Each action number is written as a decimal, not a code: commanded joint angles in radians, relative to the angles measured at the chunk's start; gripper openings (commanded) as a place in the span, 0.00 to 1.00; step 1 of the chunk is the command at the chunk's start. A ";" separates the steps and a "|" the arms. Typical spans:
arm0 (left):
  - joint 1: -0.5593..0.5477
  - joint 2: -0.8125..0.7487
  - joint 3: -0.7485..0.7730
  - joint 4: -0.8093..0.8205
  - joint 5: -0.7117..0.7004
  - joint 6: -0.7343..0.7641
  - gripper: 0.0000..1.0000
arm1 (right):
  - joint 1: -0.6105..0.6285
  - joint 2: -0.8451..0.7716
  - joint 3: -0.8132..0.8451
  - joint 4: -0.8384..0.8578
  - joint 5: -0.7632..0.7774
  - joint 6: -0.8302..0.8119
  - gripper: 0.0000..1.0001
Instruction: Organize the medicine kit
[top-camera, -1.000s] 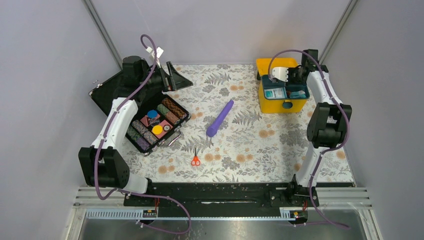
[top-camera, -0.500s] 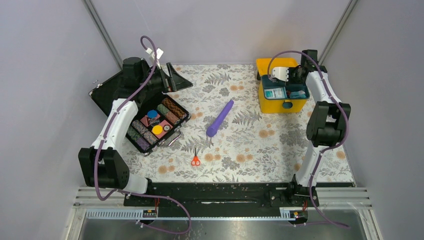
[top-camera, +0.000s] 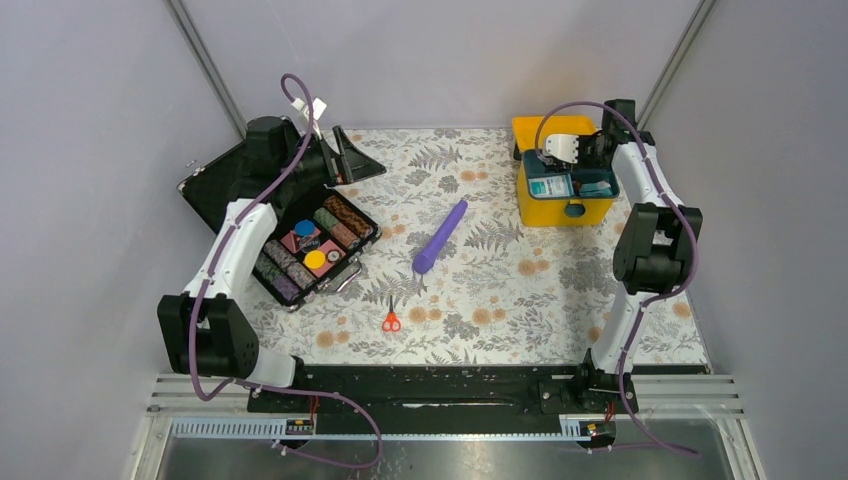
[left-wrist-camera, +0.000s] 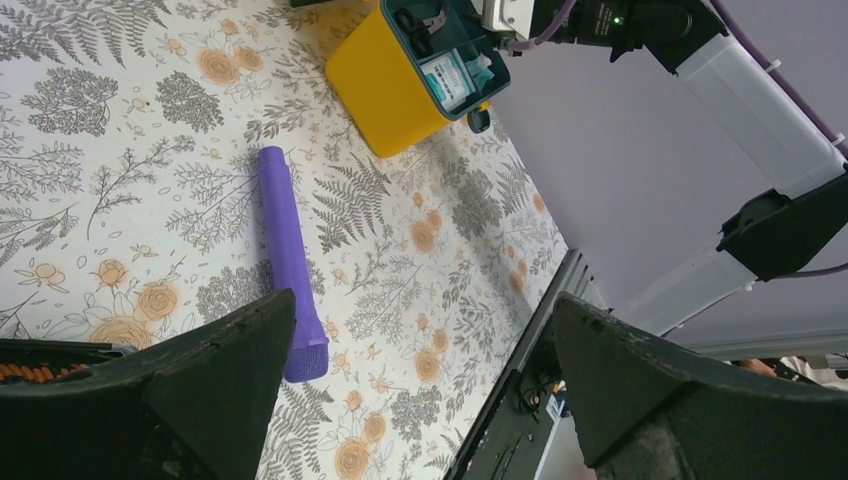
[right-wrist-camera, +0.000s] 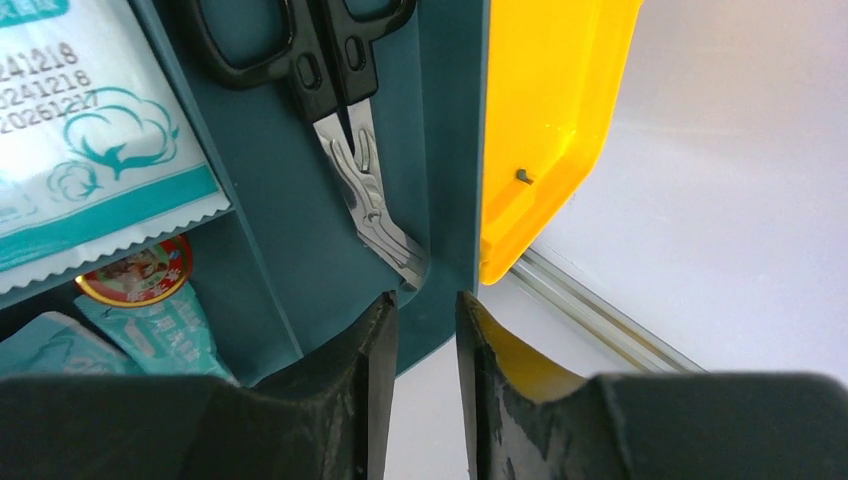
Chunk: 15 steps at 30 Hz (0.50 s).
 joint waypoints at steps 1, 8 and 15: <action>0.007 -0.036 -0.013 0.061 0.001 -0.009 0.99 | -0.008 -0.098 0.008 -0.033 0.006 0.042 0.36; 0.006 -0.042 0.002 -0.111 -0.121 0.155 0.99 | 0.011 -0.254 -0.058 -0.047 -0.114 0.271 0.61; 0.003 -0.042 -0.028 -0.208 -0.154 0.185 0.99 | 0.149 -0.428 -0.205 -0.006 -0.200 0.730 0.71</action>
